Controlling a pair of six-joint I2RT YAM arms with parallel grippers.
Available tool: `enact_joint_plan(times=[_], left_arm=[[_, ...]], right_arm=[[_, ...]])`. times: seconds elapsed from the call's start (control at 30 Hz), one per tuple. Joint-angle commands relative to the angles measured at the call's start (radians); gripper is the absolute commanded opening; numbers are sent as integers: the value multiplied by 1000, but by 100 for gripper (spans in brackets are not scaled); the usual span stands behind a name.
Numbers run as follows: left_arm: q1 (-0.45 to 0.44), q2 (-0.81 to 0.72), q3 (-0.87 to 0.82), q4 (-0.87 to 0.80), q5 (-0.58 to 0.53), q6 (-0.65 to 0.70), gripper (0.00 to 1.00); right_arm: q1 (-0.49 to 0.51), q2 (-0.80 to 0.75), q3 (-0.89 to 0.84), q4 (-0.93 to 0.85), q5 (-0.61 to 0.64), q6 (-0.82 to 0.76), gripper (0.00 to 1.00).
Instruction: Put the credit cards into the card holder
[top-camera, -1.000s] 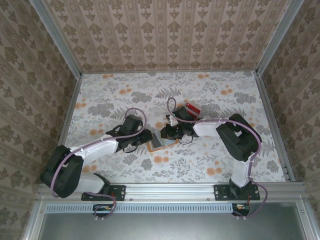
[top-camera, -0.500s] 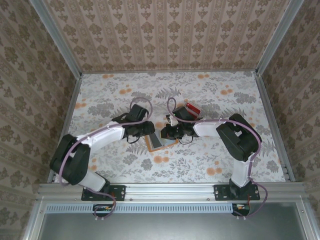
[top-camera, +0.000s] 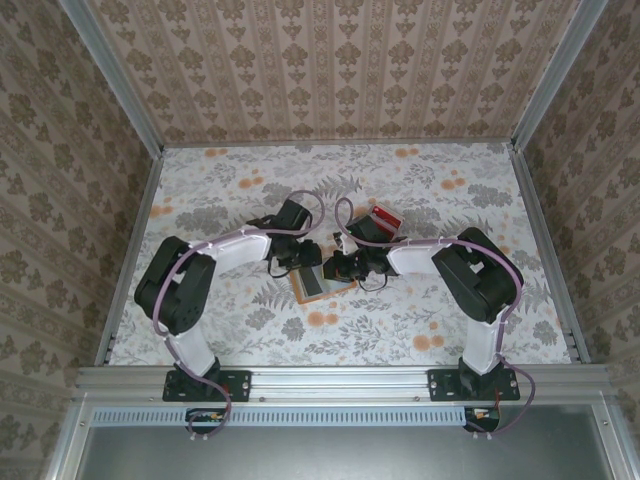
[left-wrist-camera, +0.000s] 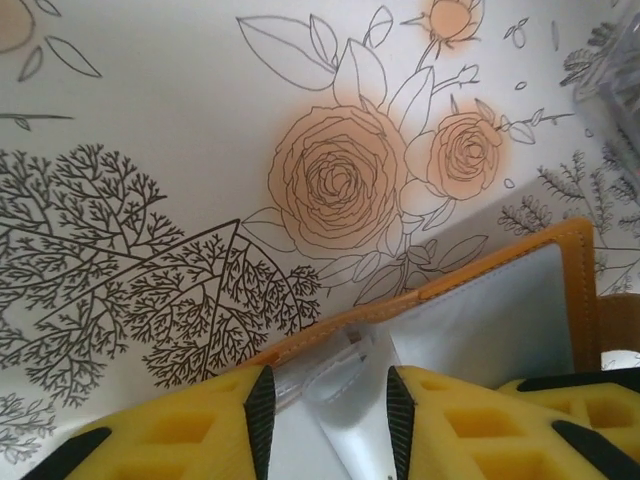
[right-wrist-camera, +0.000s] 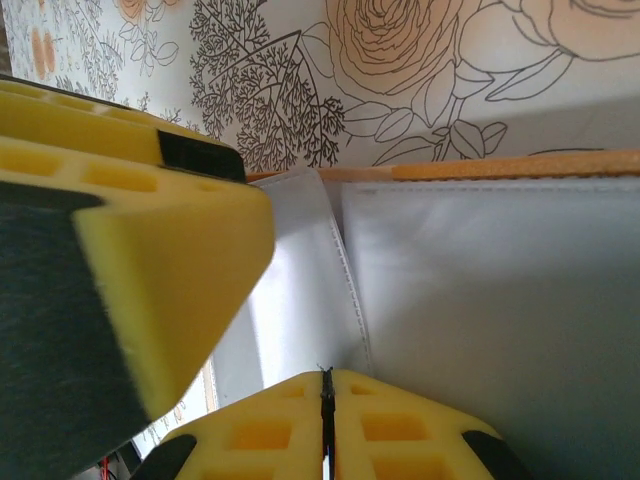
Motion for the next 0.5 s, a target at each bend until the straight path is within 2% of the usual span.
enact_joint_plan(times=[0.0, 0.13, 0.23, 0.33, 0.4, 0.47], left_arm=[[0, 21, 32, -15, 25, 28, 36], [1, 40, 40, -15, 28, 35, 17], [1, 38, 43, -14, 27, 39, 9], [6, 24, 30, -12, 17, 40, 4], [10, 3, 13, 7, 13, 39, 1], [19, -24, -21, 43, 16, 29, 0]], right_arm=[[-3, -27, -10, -18, -1, -24, 11], [-3, -29, -2, -15, -5, -22, 11], [-3, -39, 0, -27, -7, -24, 13], [-10, -72, 6, -70, 0, -44, 22], [-27, -111, -7, -87, 15, -43, 33], [-49, -146, -20, -113, 27, -39, 35]])
